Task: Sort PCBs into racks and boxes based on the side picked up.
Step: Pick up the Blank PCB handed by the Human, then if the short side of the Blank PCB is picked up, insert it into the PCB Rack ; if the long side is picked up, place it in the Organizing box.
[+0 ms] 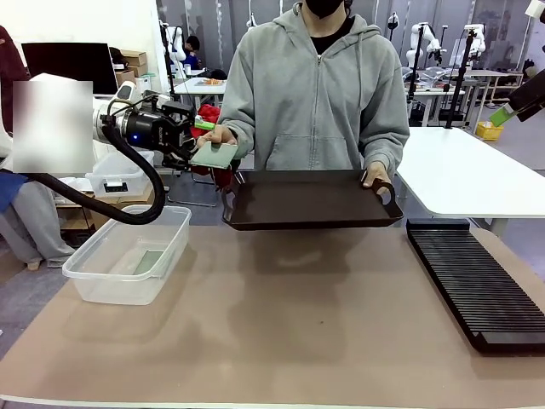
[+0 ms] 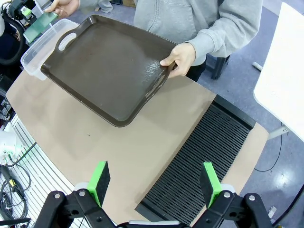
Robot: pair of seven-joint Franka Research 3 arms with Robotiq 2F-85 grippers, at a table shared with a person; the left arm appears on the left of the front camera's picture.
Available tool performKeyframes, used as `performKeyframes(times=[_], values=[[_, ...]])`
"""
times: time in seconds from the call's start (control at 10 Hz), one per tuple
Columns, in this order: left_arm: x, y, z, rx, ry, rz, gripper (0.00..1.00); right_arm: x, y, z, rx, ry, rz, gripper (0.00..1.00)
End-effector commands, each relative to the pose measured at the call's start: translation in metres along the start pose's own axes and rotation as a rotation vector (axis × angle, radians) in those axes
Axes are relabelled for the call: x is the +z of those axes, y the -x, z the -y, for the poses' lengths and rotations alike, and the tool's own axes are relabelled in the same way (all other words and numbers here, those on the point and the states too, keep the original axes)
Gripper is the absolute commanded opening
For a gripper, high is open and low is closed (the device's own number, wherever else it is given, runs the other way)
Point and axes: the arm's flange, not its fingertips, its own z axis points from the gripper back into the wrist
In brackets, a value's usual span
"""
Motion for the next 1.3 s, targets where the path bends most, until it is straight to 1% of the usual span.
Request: performKeyframes(times=[0.0, 0.1, 0.2, 0.3, 0.4, 0.5, 0.9, 1.1, 1.2], values=[[-0.0019, 0.0015, -0.0016, -0.045, 0.023, -0.017, 0.30, -0.0012, 0.0005, -0.0002, -0.001, -0.001, -0.001, 1.00], [-0.0031, 0.0031, -0.0011, -0.046, 0.017, -0.014, 0.00, -0.0012, 0.0005, -0.0002, -0.001, -0.001, -0.001, 1.00], [-0.0019, 0.0046, -0.0036, -0.038, 0.010, -0.017, 0.00, -0.0012, 0.0005, -0.0002, -0.001, -0.001, -0.001, 1.00], [0.0001, 0.0055, -0.0055, -0.036, 0.006, -0.021, 0.11, -0.0012, 0.0005, -0.0002, -0.001, -0.001, -0.001, 1.00], [-0.0007, 0.0059, -0.0063, -0.036, 0.008, -0.019, 0.02, -0.0012, 0.0005, -0.0002, -0.001, -0.001, -0.001, 1.00], [-0.0003, 0.0062, -0.0059, -0.038, 0.012, -0.020, 0.00, -0.0012, 0.0005, -0.0002, -0.001, -0.001, -0.001, 1.00], [0.0010, 0.0070, -0.0056, -0.041, 0.014, -0.027, 0.00, -0.0012, 0.0005, -0.0002, -0.001, -0.001, -0.001, 1.00], [-0.0012, 0.0067, -0.0052, -0.029, 0.028, -0.035, 0.00, -0.0012, 0.0005, -0.0002, -0.001, -0.001, -0.001, 1.00], [-0.0025, 0.0092, -0.0033, -0.017, 0.019, -0.024, 0.00, -0.0012, 0.0005, -0.0002, -0.001, -0.001, -0.001, 1.00]])
